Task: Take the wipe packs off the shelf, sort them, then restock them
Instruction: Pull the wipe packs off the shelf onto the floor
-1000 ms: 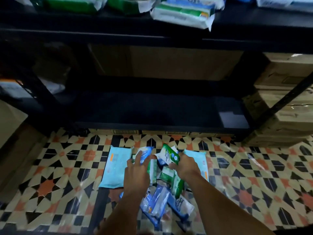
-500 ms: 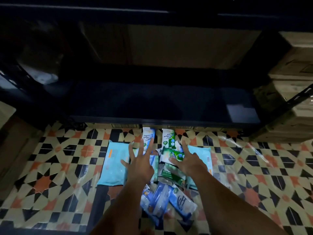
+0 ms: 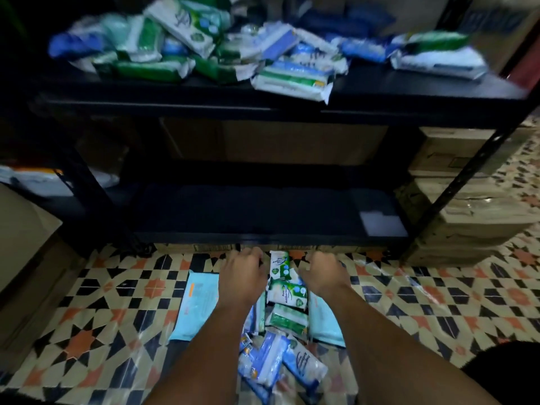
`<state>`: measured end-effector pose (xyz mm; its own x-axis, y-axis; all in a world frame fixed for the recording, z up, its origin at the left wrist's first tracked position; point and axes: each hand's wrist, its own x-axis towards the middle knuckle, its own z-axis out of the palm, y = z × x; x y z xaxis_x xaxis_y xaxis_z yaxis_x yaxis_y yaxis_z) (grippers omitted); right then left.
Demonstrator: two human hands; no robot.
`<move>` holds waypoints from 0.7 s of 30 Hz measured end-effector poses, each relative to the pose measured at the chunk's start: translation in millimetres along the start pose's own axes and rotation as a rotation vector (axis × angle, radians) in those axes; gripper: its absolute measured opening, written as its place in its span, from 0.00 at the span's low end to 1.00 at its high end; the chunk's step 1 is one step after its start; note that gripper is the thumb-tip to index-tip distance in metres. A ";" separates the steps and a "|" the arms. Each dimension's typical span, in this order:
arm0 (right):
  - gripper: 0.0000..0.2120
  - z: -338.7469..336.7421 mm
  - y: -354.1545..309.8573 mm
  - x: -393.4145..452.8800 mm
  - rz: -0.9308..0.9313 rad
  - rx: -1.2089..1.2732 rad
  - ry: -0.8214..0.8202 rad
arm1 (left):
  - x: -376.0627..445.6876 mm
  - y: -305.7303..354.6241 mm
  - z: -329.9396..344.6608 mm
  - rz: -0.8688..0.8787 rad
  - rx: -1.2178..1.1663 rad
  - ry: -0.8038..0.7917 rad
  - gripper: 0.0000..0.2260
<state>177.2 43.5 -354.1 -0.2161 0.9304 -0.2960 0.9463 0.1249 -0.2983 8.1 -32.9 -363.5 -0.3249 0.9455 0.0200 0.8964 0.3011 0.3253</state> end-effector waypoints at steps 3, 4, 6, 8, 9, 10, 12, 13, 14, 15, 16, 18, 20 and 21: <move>0.09 -31.4 -4.1 -14.0 -0.049 0.046 0.126 | 2.4 19.0 -28.9 0.094 -0.012 0.125 0.09; 0.09 -43.0 -5.1 -17.9 -0.062 0.055 0.171 | 4.2 27.2 -40.4 0.132 -0.023 0.161 0.09; 0.09 -66.6 -8.2 -23.4 -0.091 0.052 0.270 | 9.9 43.0 -62.8 0.209 -0.038 0.233 0.09; 0.10 -95.9 -11.3 -27.5 -0.136 0.061 0.381 | 19.2 59.6 -89.1 0.298 -0.043 0.326 0.08; 0.10 -111.9 -13.0 -29.0 -0.163 0.064 0.446 | 25.2 68.2 -103.3 0.342 -0.042 0.374 0.08; 0.09 -128.7 -15.0 -31.1 -0.180 0.057 0.505 | 32.0 76.8 -117.3 0.384 -0.032 0.425 0.08; 0.09 -162.8 -17.6 -34.2 -0.203 0.046 0.626 | 47.5 94.5 -146.5 0.472 0.015 0.549 0.08; 0.09 -178.3 -18.4 -34.8 -0.209 0.046 0.676 | 55.1 102.3 -160.5 0.507 0.044 0.615 0.10; 0.09 -194.3 -18.7 -35.1 -0.211 0.046 0.715 | 62.8 110.5 -175.5 0.538 0.070 0.670 0.12; 0.09 -210.2 -18.1 -35.1 -0.215 0.043 0.751 | 70.6 118.3 -190.0 0.563 0.096 0.702 0.15; 0.09 -227.8 -16.9 -34.1 -0.216 0.032 0.778 | 79.3 126.5 -204.8 0.577 0.127 0.707 0.19; 0.10 -258.7 -14.3 -29.4 -0.223 -0.006 0.815 | 95.4 137.0 -229.2 0.548 0.210 0.646 0.29; 0.13 -287.6 -10.1 -21.5 -0.200 -0.059 0.821 | 114.1 145.1 -248.0 0.469 0.281 0.549 0.39; 0.16 -300.0 -8.0 -16.5 -0.177 -0.080 0.811 | 123.3 148.6 -255.0 0.439 0.293 0.501 0.43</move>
<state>245.4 130.5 -74.6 -0.1522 0.8506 0.5032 0.9355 0.2882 -0.2043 24.4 96.8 -71.7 0.0471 0.8376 0.5442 0.9970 -0.0060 -0.0770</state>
